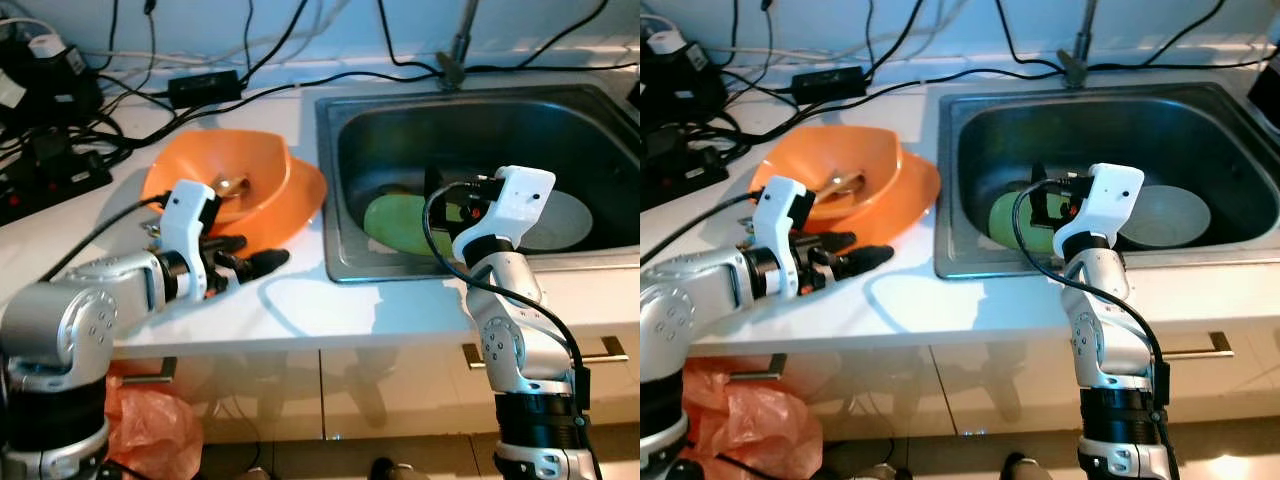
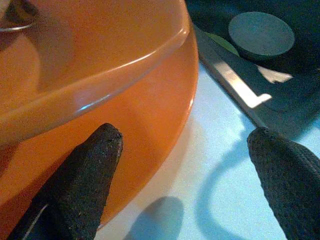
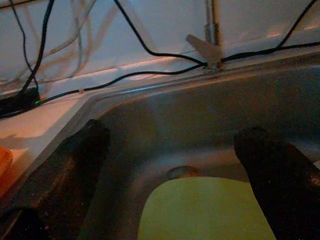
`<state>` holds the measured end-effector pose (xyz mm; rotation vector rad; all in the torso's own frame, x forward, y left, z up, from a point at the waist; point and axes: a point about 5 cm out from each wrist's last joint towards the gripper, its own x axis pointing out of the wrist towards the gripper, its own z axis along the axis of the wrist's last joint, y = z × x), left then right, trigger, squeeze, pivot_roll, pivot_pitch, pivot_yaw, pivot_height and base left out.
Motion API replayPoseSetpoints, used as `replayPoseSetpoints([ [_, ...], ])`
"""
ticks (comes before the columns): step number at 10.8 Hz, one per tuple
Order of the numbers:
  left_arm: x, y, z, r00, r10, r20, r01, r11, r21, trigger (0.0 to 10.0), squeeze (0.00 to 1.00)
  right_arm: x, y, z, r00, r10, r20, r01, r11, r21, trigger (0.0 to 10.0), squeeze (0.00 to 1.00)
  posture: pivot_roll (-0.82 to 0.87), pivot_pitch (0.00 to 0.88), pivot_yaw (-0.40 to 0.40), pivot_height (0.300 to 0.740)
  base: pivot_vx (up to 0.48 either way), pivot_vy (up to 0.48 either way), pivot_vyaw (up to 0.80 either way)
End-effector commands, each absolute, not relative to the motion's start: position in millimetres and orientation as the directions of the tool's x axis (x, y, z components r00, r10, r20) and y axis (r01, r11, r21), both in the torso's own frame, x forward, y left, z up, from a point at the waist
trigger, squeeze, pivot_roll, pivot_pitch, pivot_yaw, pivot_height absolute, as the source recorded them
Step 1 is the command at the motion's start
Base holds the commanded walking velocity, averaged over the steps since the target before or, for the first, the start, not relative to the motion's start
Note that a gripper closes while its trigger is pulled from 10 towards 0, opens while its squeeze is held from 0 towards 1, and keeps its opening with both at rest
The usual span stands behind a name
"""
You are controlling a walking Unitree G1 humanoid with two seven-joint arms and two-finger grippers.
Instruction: Kitchen organization
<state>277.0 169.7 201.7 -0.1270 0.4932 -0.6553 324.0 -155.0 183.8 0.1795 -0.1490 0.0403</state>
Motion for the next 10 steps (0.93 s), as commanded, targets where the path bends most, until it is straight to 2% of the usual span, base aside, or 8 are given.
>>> replayPoseSetpoints([
  [1,272,170,195,0.658,-0.616,-0.432,0.539,0.787,-0.3,10.0,0.0,327,-150,188,0.984,0.041,0.174,-0.07,0.983,0.168,10.0,0.24,0.17,0.073,0.046,0.74,0.0,0.0,0.0],
  [3,272,163,204,0.675,-0.618,-0.403,0.559,0.785,-0.267,10.0,0.0,328,-150,188,0.984,0.042,0.176,-0.071,0.983,0.167,10.0,0.24,0.17,0.072,0.045,0.74,0.0,0.0,0.0],
  [5,275,154,220,0.702,-0.618,-0.354,0.599,0.781,-0.176,10.0,0.0,331,-149,188,0.983,0.044,0.178,-0.074,0.983,0.168,10.0,0.24,0.18,0.065,0.034,0.74,0.0,0.0,0.0],
  [10,281,141,264,0.736,-0.669,-0.1,0.669,0.742,-0.047,10.0,0.0,337,-146,194,0.978,0.063,0.199,-0.095,0.983,0.158,10.0,0.24,0.17,0.05,0.018,0.74,0.0,0.0,0.0],
])
